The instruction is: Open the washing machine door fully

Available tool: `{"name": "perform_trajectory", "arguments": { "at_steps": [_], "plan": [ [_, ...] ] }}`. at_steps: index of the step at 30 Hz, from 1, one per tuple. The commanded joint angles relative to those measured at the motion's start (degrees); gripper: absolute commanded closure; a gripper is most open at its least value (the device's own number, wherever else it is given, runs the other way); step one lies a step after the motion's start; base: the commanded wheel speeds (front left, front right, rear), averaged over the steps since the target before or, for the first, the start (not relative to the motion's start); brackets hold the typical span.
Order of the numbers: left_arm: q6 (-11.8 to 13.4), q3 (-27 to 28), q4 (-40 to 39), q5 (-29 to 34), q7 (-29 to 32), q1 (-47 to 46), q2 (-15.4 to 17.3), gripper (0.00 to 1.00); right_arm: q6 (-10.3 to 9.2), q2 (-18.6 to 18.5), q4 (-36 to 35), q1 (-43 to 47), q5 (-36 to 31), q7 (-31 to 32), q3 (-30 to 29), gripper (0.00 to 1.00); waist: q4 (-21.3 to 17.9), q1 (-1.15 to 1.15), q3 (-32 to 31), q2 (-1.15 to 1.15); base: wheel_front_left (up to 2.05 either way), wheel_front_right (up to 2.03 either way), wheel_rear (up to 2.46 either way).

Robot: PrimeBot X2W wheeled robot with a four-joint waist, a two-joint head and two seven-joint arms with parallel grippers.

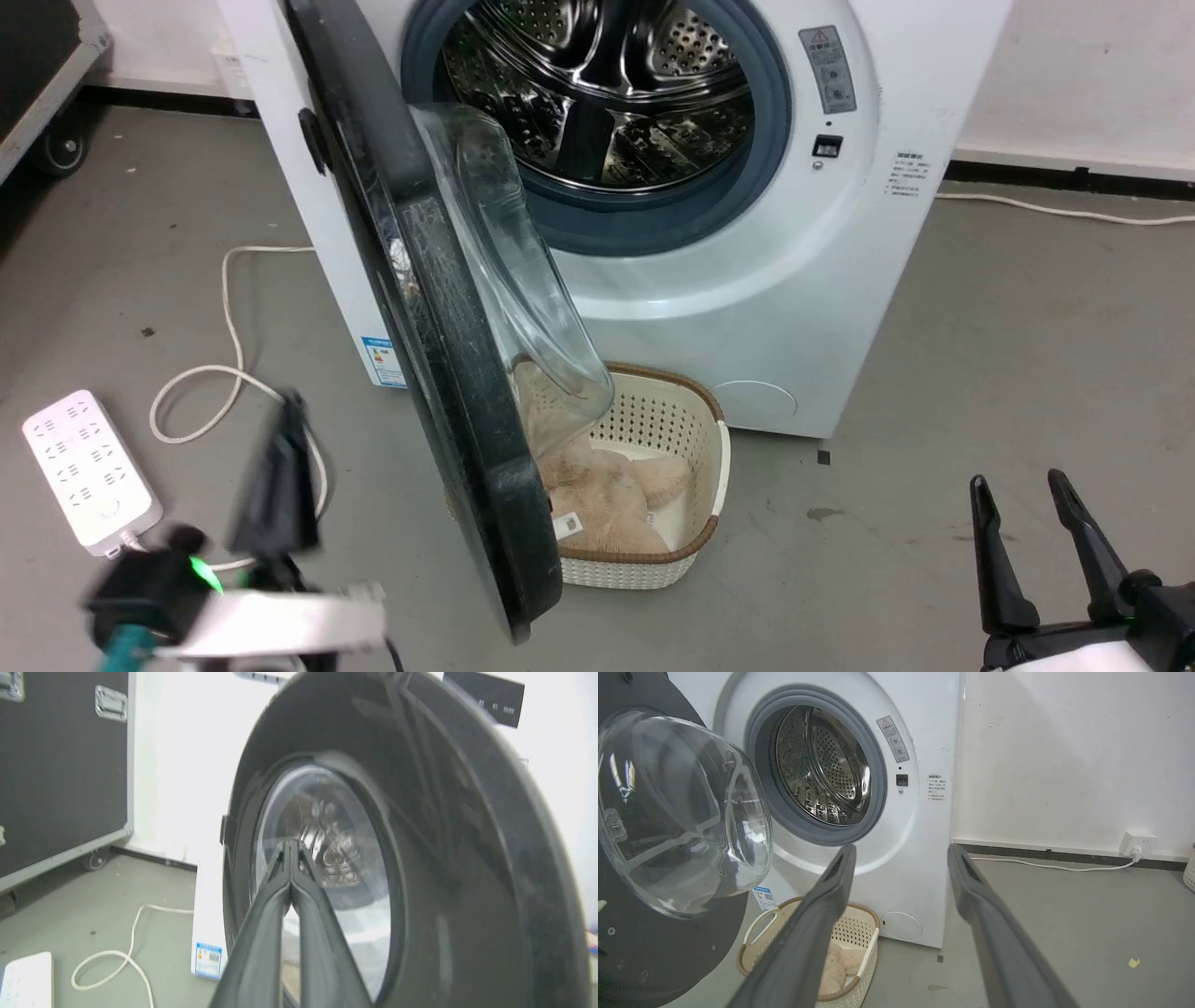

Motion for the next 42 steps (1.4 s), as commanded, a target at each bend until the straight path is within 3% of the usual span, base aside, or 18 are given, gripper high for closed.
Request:
{"name": "perform_trajectory", "arguments": {
  "at_steps": [1,8,17,23,28,36,42],
  "plan": [
    [0.38,0.43,-1.88,-0.12,-0.30,-1.53,-0.08,1.00,0.03,0.25,0.09,-0.43,0.34,-0.32,0.01,0.00,0.15,0.00,-0.13,0.00,0.00,0.00,0.00],
    [1.35,-1.19,-14.79,0.42,-0.30,-6.42,-0.30,1.00,0.03,0.25,0.13,-0.40,2.60,-0.60,0.17,0.00,0.38,0.00,-0.66,0.00,0.00,0.00,0.00],
    [0.76,-15.63,-22.03,1.87,6.30,-5.51,-0.34,1.00,0.03,0.26,0.45,-0.70,3.35,-0.82,0.54,0.00,0.18,0.00,-0.05,0.00,0.00,0.00,0.00],
    [0.37,-23.91,-16.41,1.11,9.67,-0.42,-0.35,1.00,0.03,0.26,0.68,-1.37,3.43,-0.95,0.53,0.00,-0.01,0.00,0.96,0.00,0.00,0.00,0.00],
    [0.53,-27.37,-8.41,2.99,12.63,1.73,0.86,1.00,0.03,0.26,0.94,-1.81,3.48,-1.02,0.66,0.00,-0.16,0.00,1.61,0.00,0.00,0.00,0.00],
    [5.11,-23.49,1.54,1.94,10.14,1.74,0.57,1.00,0.03,0.26,1.30,-1.93,3.42,-1.05,0.79,0.00,1.20,0.00,2.64,0.00,0.00,0.00,0.00],
    [5.10,-23.24,4.13,1.66,8.66,1.12,0.78,1.00,0.03,0.26,1.84,-1.42,3.68,-0.97,0.73,0.00,5.37,0.00,1.92,0.00,0.00,0.00,0.00]
  ]
}}
